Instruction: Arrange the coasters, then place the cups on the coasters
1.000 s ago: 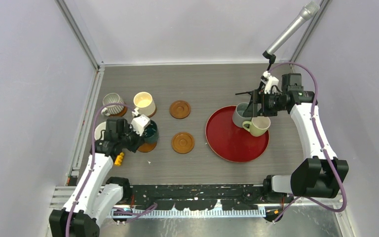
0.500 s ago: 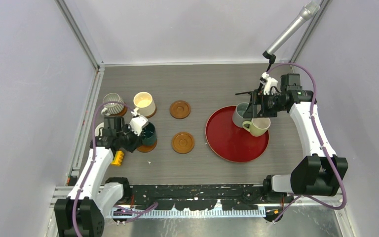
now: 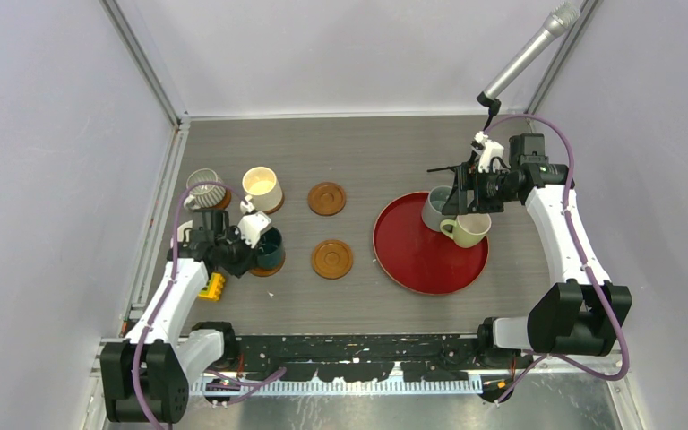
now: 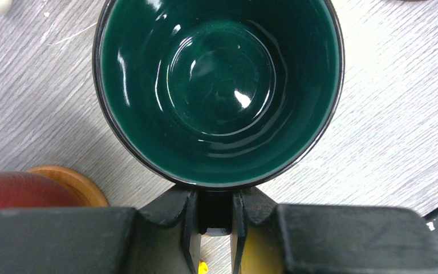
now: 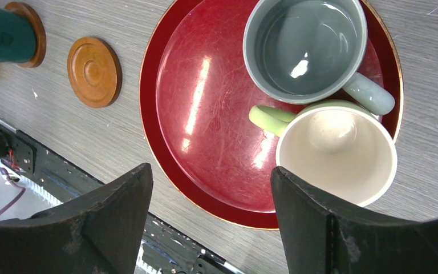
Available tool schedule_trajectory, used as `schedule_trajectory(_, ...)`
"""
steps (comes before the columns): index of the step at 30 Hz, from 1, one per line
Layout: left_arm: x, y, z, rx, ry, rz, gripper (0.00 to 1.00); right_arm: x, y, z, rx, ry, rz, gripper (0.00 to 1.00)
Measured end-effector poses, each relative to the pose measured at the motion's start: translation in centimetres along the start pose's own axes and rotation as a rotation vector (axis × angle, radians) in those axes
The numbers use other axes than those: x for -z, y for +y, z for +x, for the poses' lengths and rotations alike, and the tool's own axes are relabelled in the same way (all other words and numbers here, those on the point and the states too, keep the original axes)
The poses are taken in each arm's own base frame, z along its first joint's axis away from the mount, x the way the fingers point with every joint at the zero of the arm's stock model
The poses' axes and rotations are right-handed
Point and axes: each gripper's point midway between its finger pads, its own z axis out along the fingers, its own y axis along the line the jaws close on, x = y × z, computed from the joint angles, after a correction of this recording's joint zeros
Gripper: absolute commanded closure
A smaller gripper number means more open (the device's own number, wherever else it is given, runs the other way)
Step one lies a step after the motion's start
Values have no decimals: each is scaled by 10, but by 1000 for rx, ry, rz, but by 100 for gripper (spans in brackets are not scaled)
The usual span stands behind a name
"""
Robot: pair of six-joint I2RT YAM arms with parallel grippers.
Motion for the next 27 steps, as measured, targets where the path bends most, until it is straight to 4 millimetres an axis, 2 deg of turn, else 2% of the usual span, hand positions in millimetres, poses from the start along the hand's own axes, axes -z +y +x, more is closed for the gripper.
schedule_trajectory(3, 0, 2, 1, -13, 5, -8, 99, 0, 0, 0, 0, 0, 0, 20)
schedule_trajectory(7, 1, 4, 2, -20, 14, -19, 89, 0, 0, 0, 0, 0, 0, 20)
schedule_trajectory(12, 1, 6, 3, -40, 17, -22, 59, 0, 0, 0, 0, 1, 0, 20)
schedule_trajectory(14, 1, 6, 3, -50, 17, -22, 54, 0, 0, 0, 0, 1, 0, 20)
schedule_trajectory(21, 6, 5, 2, -92, 11, -21, 42, 0, 0, 0, 1, 0, 0, 20)
schedule_trajectory(27, 13, 0, 6, -122, 17, -15, 41, -1, 0, 1, 2, 3, -1, 20)
